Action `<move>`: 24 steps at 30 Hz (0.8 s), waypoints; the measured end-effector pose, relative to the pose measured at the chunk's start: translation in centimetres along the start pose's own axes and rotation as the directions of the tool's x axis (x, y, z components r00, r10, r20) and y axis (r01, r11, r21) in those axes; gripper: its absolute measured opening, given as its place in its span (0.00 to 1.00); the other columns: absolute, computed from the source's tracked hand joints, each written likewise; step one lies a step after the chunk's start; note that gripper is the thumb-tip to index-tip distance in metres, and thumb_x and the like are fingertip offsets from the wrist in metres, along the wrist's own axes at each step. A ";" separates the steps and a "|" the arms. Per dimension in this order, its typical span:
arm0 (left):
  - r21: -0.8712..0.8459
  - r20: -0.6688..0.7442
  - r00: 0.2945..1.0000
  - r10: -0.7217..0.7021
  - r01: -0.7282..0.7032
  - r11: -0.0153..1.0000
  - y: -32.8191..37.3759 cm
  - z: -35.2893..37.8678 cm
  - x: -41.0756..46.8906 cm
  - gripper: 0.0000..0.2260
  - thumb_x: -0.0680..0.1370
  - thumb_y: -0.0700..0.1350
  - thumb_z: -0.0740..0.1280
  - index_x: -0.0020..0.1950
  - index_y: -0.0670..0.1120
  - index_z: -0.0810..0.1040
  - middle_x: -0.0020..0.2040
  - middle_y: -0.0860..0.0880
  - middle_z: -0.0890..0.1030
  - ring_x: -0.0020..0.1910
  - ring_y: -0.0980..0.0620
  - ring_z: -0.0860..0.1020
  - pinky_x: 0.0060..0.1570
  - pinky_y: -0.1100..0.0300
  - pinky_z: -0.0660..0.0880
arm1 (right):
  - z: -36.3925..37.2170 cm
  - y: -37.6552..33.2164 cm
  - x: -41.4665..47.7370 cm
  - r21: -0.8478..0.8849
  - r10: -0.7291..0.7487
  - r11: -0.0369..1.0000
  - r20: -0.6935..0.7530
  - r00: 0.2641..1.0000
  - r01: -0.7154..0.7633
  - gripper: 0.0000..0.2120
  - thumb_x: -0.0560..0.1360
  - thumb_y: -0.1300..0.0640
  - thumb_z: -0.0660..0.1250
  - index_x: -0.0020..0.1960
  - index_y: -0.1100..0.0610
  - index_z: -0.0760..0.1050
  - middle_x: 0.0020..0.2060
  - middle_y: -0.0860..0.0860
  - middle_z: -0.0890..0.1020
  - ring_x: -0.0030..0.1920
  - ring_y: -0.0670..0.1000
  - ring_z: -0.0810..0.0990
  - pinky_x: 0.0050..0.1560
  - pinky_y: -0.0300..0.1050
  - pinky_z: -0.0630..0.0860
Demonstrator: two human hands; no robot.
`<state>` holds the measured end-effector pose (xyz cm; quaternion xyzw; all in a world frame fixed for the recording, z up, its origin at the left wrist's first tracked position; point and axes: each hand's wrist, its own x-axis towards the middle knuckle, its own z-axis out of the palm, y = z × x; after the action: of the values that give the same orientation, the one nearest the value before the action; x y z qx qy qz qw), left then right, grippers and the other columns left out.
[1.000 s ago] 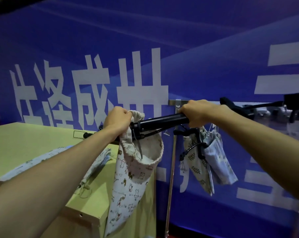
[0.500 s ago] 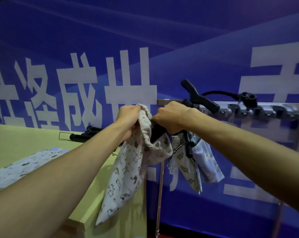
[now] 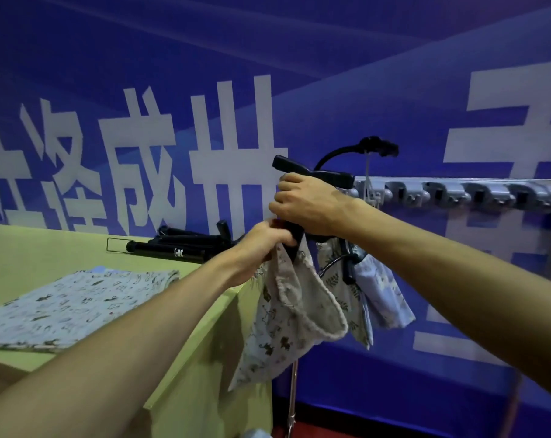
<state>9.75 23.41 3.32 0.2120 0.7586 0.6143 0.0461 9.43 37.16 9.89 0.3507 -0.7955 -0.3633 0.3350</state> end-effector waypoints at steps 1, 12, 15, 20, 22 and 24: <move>0.082 -0.007 1.000 0.021 -0.020 0.996 -0.2 0.5 0.1 0.18 0.70 0.46 0.71 0.58 0.43 0.77 0.52 0.42 0.82 0.51 0.47 0.79 0.52 0.52 0.73 | 0.5 0.0 0.1 -0.007 -0.012 1.000 -0.013 1.000 0.012 0.08 0.72 0.59 0.68 0.50 0.59 0.77 0.46 0.55 0.83 0.51 0.58 0.79 0.64 0.52 0.69; 0.296 -0.347 0.935 0.075 0.033 0.955 -3.3 0.9 3.0 0.10 0.74 0.49 0.72 0.50 0.44 0.80 0.46 0.43 0.84 0.46 0.45 0.82 0.46 0.50 0.78 | 3.0 -2.3 -3.9 0.432 0.165 0.900 -0.200 0.966 -0.064 0.14 0.69 0.65 0.62 0.53 0.60 0.75 0.49 0.55 0.78 0.48 0.57 0.77 0.42 0.49 0.77; 0.206 -0.425 0.905 -0.008 0.105 0.973 -3.2 -0.3 3.4 0.07 0.73 0.49 0.72 0.45 0.46 0.80 0.44 0.45 0.84 0.44 0.46 0.82 0.45 0.52 0.78 | 4.0 -3.3 -4.3 0.675 0.436 0.632 0.096 0.895 -0.381 0.14 0.77 0.46 0.61 0.48 0.56 0.74 0.40 0.49 0.78 0.40 0.53 0.79 0.36 0.49 0.74; 0.094 -0.453 0.888 -0.077 0.134 0.986 -3.6 -1.7 3.6 0.10 0.70 0.48 0.71 0.46 0.43 0.80 0.41 0.45 0.83 0.38 0.47 0.80 0.36 0.57 0.73 | 6.4 -4.1 -2.5 0.799 0.397 0.340 0.356 0.846 -0.496 0.23 0.69 0.32 0.66 0.44 0.53 0.78 0.37 0.46 0.81 0.38 0.43 0.78 0.39 0.41 0.76; 0.057 -0.462 0.882 -0.094 0.135 0.989 -4.1 -2.0 3.5 0.13 0.67 0.49 0.71 0.48 0.44 0.79 0.42 0.44 0.83 0.40 0.45 0.81 0.38 0.55 0.75 | 6.6 -4.6 -1.4 0.828 0.375 0.325 0.330 0.866 -0.456 0.17 0.70 0.39 0.70 0.44 0.52 0.79 0.37 0.44 0.81 0.36 0.38 0.77 0.36 0.32 0.72; 0.028 -0.478 0.873 -0.098 0.127 0.992 -4.6 -2.4 3.5 0.20 0.63 0.51 0.70 0.51 0.43 0.77 0.44 0.44 0.82 0.42 0.44 0.80 0.40 0.52 0.76 | 6.9 -4.9 -0.2 0.847 0.367 0.323 0.299 0.881 -0.422 0.10 0.73 0.47 0.71 0.40 0.53 0.79 0.34 0.44 0.81 0.32 0.37 0.76 0.32 0.28 0.68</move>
<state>4.55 21.80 0.14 0.0116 0.7754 0.6213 -0.1121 5.69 37.29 2.30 0.2596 -0.9327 0.1972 0.1544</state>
